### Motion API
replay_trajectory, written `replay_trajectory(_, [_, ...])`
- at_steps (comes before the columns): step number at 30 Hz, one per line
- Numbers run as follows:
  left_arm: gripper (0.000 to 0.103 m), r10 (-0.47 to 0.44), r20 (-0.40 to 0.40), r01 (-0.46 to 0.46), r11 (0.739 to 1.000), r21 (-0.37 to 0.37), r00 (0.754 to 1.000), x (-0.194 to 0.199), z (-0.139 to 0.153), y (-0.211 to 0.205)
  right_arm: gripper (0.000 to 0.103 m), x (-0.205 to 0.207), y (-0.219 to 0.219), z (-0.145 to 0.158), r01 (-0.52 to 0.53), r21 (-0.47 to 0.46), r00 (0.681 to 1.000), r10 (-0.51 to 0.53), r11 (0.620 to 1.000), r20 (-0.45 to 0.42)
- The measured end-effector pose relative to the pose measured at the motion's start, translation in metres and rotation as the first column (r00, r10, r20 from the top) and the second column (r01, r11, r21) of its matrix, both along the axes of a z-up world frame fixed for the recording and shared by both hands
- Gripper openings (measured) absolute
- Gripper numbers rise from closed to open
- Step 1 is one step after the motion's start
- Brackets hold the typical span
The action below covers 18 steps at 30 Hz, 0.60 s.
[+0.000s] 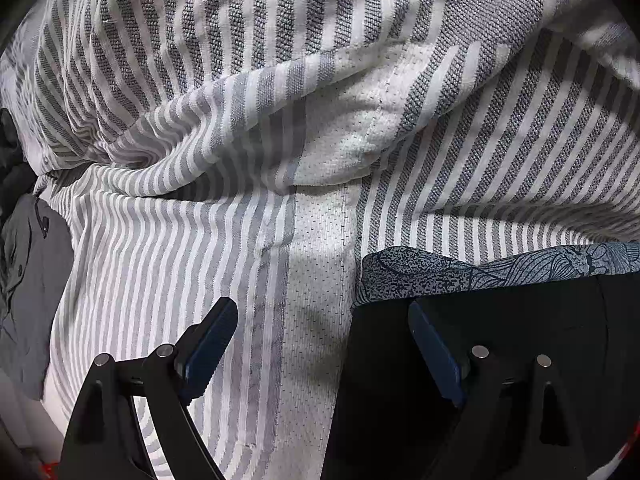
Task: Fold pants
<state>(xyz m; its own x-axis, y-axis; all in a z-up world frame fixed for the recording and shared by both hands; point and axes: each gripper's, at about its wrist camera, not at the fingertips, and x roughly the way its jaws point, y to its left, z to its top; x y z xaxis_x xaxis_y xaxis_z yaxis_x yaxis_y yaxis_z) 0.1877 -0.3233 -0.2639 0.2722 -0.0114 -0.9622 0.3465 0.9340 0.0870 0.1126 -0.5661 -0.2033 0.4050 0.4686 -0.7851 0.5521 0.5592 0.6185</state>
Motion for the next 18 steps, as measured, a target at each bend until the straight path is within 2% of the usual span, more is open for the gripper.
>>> replay_trajectory(1, [0.088, 0.001, -0.001, -0.001, 1.0, 0.002, 1.0, -0.001, -0.001, -0.001, 0.045, 0.006, 0.006, -0.008, -0.01, 0.015, 1.0, 0.01, 1.0, -0.023])
replay_trajectory(2, [0.088, 0.0, -0.002, 0.0, 1.0, 0.006, 1.0, -0.001, -0.002, -0.002, 0.032, 0.011, 0.011, -0.014, -0.014, 0.024, 0.999, 0.015, 1.0, -0.042])
replay_trajectory(3, [0.088, -0.002, -0.003, 0.002, 1.0, 0.011, 1.0, -0.002, -0.003, -0.004, 0.003, 0.014, 0.016, -0.019, -0.019, 0.028, 0.998, 0.02, 0.999, -0.058])
replay_trajectory(8, [0.088, -0.037, -0.011, 0.037, 0.999, -0.016, 0.999, -0.014, 0.005, -0.009, 0.003, 0.005, 0.029, 0.001, -0.053, 0.024, 0.999, 0.053, 0.998, -0.004])
replay_trajectory(10, [0.088, -0.065, -0.029, 0.063, 0.997, -0.05, 0.997, -0.023, 0.007, -0.014, 0.003, -0.007, 0.03, 0.006, -0.078, 0.006, 0.997, 0.078, 0.997, -0.021])
replay_trajectory(14, [0.088, -0.122, -0.015, 0.121, 0.992, -0.032, 0.992, -0.044, -0.001, -0.035, 0.003, -0.034, 0.027, -0.014, -0.086, -0.038, 0.989, 0.081, 0.996, -0.122])
replay_trajectory(18, [0.088, -0.094, -0.034, 0.092, 0.994, -0.056, 0.995, -0.042, -0.002, -0.033, 0.005, -0.042, 0.019, -0.022, 0.002, -0.014, 0.993, -0.003, 1.0, -0.116])
